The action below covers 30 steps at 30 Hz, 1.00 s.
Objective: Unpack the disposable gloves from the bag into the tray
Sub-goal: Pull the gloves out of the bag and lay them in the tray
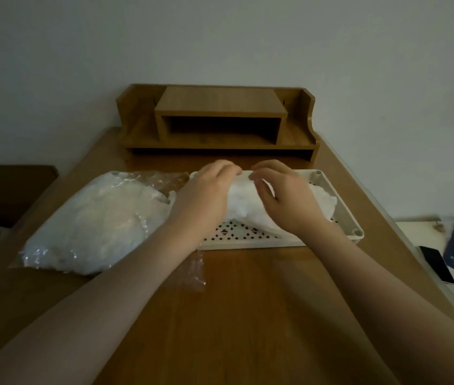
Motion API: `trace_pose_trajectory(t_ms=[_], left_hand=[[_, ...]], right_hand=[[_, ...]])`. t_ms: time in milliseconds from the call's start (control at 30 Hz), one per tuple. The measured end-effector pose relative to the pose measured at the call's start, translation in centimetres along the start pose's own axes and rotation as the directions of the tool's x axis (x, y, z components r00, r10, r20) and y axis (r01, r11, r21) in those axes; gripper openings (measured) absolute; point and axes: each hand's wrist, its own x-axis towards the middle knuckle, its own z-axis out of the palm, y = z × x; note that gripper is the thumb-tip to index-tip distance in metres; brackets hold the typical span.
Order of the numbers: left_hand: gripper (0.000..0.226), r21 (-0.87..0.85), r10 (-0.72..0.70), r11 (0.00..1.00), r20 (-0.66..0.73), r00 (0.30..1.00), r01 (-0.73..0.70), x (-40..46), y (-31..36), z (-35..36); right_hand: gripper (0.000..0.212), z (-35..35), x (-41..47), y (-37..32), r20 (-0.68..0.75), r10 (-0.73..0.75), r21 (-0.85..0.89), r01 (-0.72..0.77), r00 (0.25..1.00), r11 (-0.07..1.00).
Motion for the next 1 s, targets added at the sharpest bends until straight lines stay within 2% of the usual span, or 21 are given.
trace_pose_trajectory(t_ms=[100, 200, 300, 400, 467, 600, 700, 767, 867, 933, 1000], left_hand=[[0.024, 0.041, -0.092, 0.995, -0.09, 0.992, 0.096, -1.1, -3.0, -0.9], [0.013, 0.057, -0.283, 0.957, -0.032, 0.959, 0.284, -2.6, -6.2, -0.8], [0.022, -0.05, -0.401, 0.915, 0.009, 0.916, 0.401, -3.6, -8.1, -0.5], [0.021, -0.11, -0.429, 0.898, -0.003, 0.903, 0.426, -4.5, -9.0, -0.2], [0.023, -0.114, -0.397, 0.912, 0.0, 0.918, 0.394, -4.9, -8.9, -0.1], [0.039, -0.013, -0.378, 0.924, 0.12, 0.918, 0.382, -5.0, -9.1, 0.0], [0.07, 0.042, -0.345, 0.937, 0.276, 0.897, 0.347, -5.1, -9.5, 0.1], [0.08, 0.071, -0.311, 0.95, 0.277, 0.909, 0.304, -5.3, -9.7, 0.1], [0.083, 0.084, -0.257, 0.966, 0.222, 0.94, 0.244, -5.4, -10.2, 0.3], [0.08, 0.065, -0.227, 0.974, 0.204, 0.952, 0.218, -5.0, -10.3, 0.2], [0.074, 0.058, -0.151, 0.988, 0.191, 0.97, 0.143, -4.2, -10.4, 0.0]], right_hand=[[0.023, 1.4, 0.8, -4.2, 0.01, -0.221, 0.074, 0.22, 0.975, 0.973], [0.028, 4.3, 1.5, -7.0, 0.235, -0.324, 0.075, 0.315, 0.916, 0.946], [0.032, 7.2, 3.1, -8.2, 0.477, -0.197, -0.064, 0.257, 0.856, 0.964], [0.035, 8.7, 4.5, -8.2, 0.55, -0.03, -0.171, 0.148, 0.835, 0.974], [0.032, 9.3, 4.8, -7.7, 0.572, 0.002, -0.194, 0.133, 0.82, 0.972], [0.023, 10.7, 4.5, -7.6, 0.51, 0.045, -0.249, 0.098, 0.859, 0.963], [0.017, 11.1, 4.6, -7.3, 0.432, 0.06, -0.23, 0.046, 0.9, 0.972], [0.015, 10.7, 4.5, -6.6, 0.369, 0.066, -0.094, -0.034, 0.927, 0.995], [0.011, 9.6, 4.1, -6.2, 0.263, 0.076, 0.127, -0.112, 0.962, 0.986], [0.007, 9.1, 3.8, -6.1, 0.202, 0.133, 0.3, -0.191, 0.97, 0.935], [0.006, 8.8, 3.7, -5.9, 0.144, 0.225, 0.487, -0.267, 0.964, 0.832]])
